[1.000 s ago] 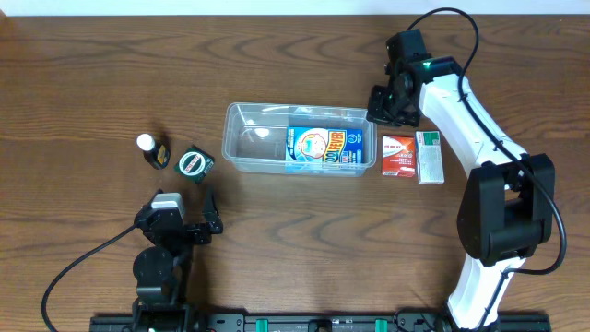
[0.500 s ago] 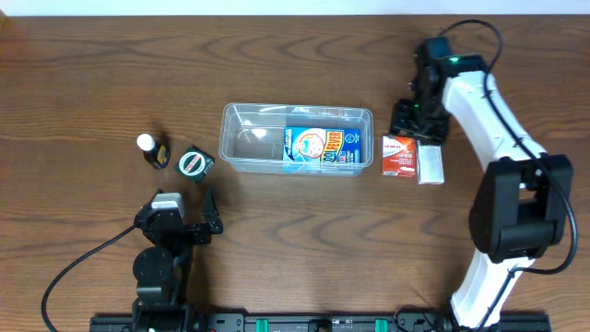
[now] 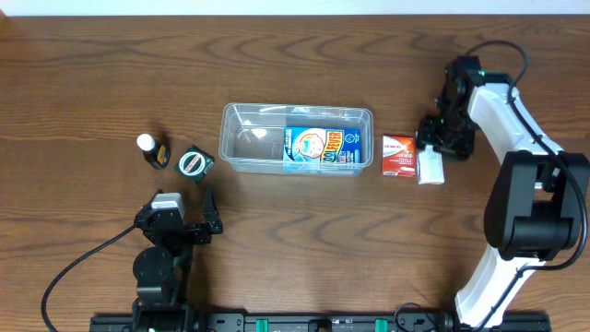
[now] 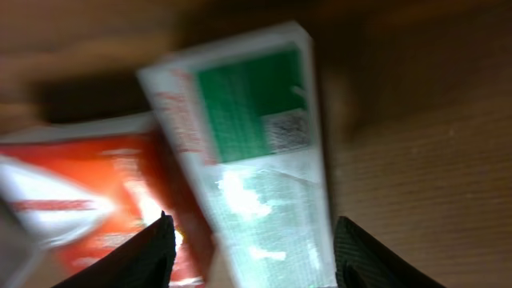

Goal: Pack container
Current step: 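Move right gripper to the white-green Panadol box and grasp it, then carry the Panadol box into the container beside the blue box, release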

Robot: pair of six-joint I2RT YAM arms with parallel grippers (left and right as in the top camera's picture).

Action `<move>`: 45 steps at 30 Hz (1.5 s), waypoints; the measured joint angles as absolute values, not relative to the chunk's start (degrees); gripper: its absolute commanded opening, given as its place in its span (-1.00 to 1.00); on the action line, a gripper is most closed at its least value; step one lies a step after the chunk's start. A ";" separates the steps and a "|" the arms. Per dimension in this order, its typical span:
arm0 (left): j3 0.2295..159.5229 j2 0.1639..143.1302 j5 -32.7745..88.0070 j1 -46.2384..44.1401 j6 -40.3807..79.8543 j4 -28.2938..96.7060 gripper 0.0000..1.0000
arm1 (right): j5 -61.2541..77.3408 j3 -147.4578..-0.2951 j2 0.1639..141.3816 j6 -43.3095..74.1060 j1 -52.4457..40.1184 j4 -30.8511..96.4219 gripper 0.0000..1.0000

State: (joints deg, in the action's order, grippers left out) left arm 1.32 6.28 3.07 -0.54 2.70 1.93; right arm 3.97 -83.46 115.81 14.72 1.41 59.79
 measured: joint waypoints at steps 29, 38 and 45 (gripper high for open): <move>1.32 6.28 3.07 -0.54 2.70 1.91 0.96 | 3.84 -79.66 115.63 8.56 2.22 55.86 -0.40; 1.32 6.28 3.07 -0.54 2.68 1.91 0.96 | 2.96 -99.53 113.60 5.34 -1.83 66.85 -0.52; 1.32 6.28 3.07 -0.54 2.70 1.91 0.96 | 2.96 -112.71 108.99 -3.73 -16.12 67.16 -0.51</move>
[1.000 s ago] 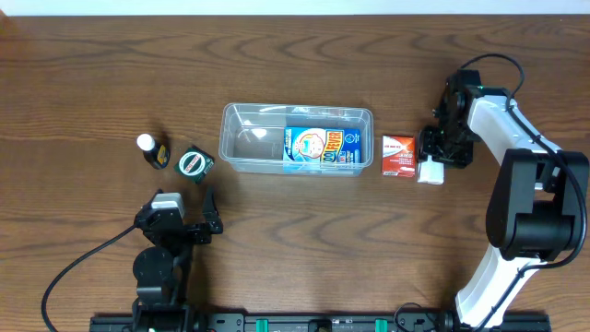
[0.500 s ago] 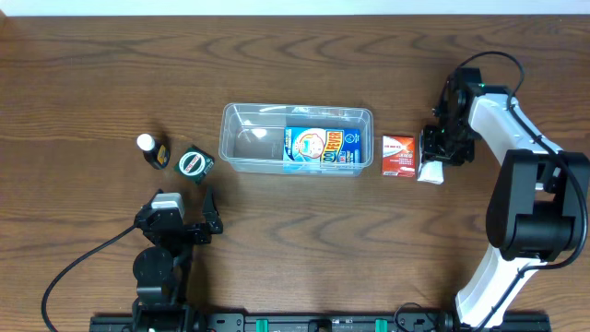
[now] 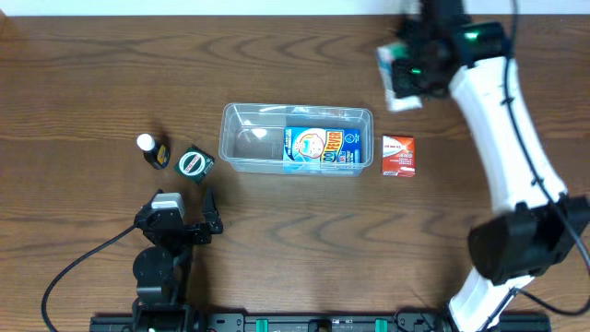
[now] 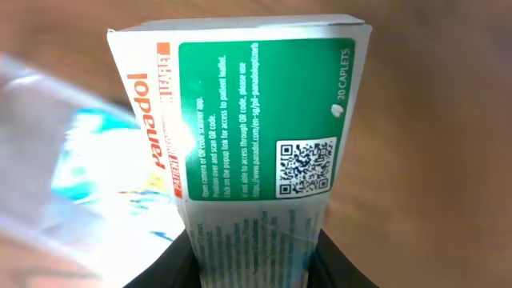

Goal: Pack container
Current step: 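Carry the Panadol box into the container beside the blue box, release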

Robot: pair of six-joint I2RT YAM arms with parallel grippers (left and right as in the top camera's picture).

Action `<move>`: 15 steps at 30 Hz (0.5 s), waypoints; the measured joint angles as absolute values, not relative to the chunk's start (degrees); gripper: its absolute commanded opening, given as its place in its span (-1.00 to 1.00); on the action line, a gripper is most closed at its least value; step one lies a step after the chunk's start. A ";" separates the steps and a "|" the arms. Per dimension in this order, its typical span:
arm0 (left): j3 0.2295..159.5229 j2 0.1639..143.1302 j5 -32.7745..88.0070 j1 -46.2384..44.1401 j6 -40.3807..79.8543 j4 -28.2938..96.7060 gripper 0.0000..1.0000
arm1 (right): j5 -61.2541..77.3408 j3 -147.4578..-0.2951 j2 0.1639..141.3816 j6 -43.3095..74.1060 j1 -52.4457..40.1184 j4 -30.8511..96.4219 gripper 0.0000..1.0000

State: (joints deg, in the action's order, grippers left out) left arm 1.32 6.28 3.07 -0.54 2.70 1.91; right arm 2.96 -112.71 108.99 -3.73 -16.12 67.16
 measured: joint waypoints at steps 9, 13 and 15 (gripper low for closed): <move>1.32 6.28 3.07 -0.54 2.70 1.91 0.96 | 3.09 -112.51 110.28 -24.99 -30.83 66.87 -0.64; 1.32 6.28 3.07 -0.54 2.70 1.91 0.96 | 2.50 -109.97 111.68 -32.58 -31.62 66.81 -0.67; 1.32 6.28 3.07 -0.54 2.70 1.93 0.96 | 2.04 -108.44 112.79 -36.12 -31.24 66.19 -0.67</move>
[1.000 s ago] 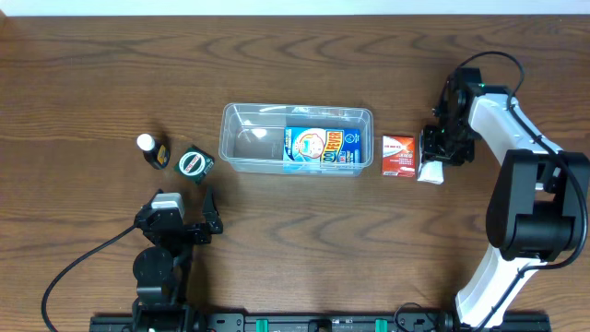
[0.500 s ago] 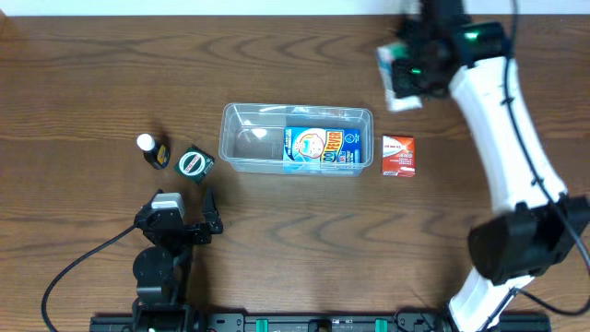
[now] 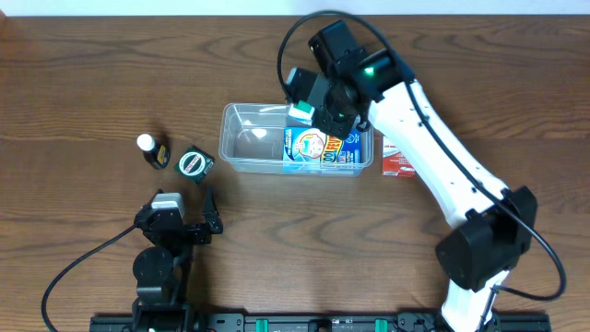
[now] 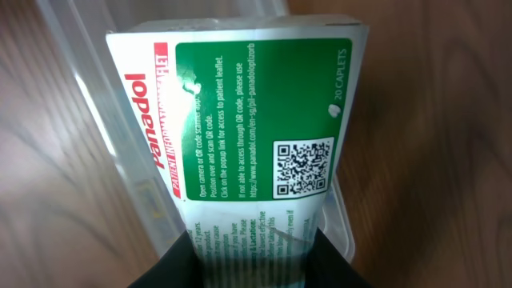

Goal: Pack container
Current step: 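Carry the Panadol box into the container beside the blue box, release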

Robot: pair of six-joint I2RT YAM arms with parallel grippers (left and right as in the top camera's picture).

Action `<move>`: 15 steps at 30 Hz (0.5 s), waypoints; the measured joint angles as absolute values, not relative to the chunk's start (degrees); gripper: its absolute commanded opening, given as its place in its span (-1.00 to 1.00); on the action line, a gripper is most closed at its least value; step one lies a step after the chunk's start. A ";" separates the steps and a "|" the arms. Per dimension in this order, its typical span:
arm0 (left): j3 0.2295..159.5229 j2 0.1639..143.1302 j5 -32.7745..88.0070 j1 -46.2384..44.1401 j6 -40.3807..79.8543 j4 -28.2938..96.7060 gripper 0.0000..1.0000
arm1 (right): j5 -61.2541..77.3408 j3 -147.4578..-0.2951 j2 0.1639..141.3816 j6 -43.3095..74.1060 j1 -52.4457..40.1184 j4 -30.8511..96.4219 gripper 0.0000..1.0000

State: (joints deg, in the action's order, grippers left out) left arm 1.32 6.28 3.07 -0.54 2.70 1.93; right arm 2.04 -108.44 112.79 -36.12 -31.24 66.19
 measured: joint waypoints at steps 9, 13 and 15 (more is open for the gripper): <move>1.32 6.28 3.07 -0.54 2.70 1.91 0.96 | -0.23 -102.65 117.16 -45.58 -28.25 61.69 -0.63; 1.32 6.28 3.07 -0.54 2.70 1.91 0.96 | -0.95 -102.56 118.96 -48.45 -27.27 60.84 -0.49; 1.32 6.28 3.07 -0.54 2.70 1.91 0.96 | -1.02 -102.56 119.59 -49.76 -27.24 60.84 -0.49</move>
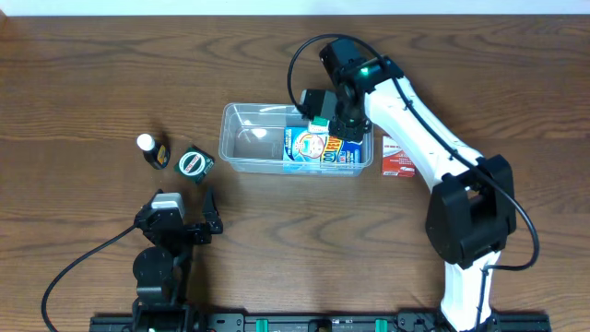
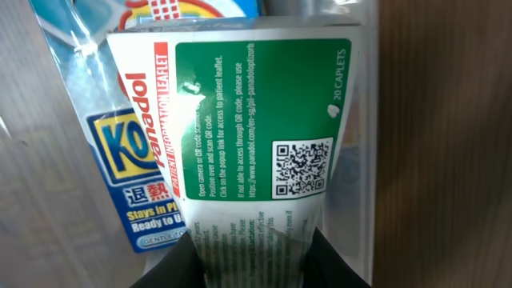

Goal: Pack container
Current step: 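Carry the Panadol box into the container beside the blue box, release, then move right gripper to the red-white medicine box and grasp it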

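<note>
A clear plastic container (image 1: 238, 148) stands at the table's middle with a blue packet (image 1: 318, 148) lying in its right half. My right gripper (image 1: 324, 112) is shut on a white and green Panadol box (image 2: 240, 136), held over the container's back right part, above the blue packet (image 2: 136, 184). A red and white box (image 1: 398, 157) lies on the table right of the container. A small dropper bottle (image 1: 153, 150) and a round green item (image 1: 193, 163) lie to its left. My left gripper (image 1: 210, 219) rests open near the front left.
The right arm (image 1: 415, 111) reaches across from the right over the red box. The left arm's base (image 1: 159, 254) and its cable sit at the front left. Bare wood table (image 1: 92, 74) surrounds everything.
My right gripper has moved a little right and nearer with the Panadol box, from the container's back middle wall to over the blue packet. The left arm has not moved.
My right gripper was open round the Panadol box lying beside the red box at the right. Then it held the box up behind the container's right end. Then it was at the container's back wall, and now it is over the blue packet inside.
</note>
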Robot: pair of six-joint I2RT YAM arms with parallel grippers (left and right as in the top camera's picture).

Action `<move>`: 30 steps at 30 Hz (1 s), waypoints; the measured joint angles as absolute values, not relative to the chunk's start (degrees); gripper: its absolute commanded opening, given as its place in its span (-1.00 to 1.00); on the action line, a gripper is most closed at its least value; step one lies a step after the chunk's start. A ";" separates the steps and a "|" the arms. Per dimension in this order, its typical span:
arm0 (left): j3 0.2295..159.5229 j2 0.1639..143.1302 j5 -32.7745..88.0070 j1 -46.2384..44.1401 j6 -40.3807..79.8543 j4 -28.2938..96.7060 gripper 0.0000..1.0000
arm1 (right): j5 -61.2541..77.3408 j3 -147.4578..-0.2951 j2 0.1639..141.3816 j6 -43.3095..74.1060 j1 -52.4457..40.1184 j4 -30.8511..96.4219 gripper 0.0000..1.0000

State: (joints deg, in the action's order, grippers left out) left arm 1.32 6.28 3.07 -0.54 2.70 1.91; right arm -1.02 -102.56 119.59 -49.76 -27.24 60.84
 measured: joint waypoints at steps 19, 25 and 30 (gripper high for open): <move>1.32 6.28 3.07 -0.54 2.70 1.91 0.96 | -7.51 -108.09 118.10 -43.18 -27.38 58.59 0.40; 1.32 6.28 3.07 -0.54 2.68 1.93 0.96 | -7.46 -109.95 109.32 -25.63 -25.04 61.63 0.59; 1.32 6.28 3.07 -0.54 2.70 1.91 0.96 | -4.38 -110.21 107.70 -9.17 -15.49 69.91 0.49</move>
State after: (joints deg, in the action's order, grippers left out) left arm 1.32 6.28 3.07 -0.54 2.70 1.91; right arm -4.38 -110.21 107.70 -9.17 -15.49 69.91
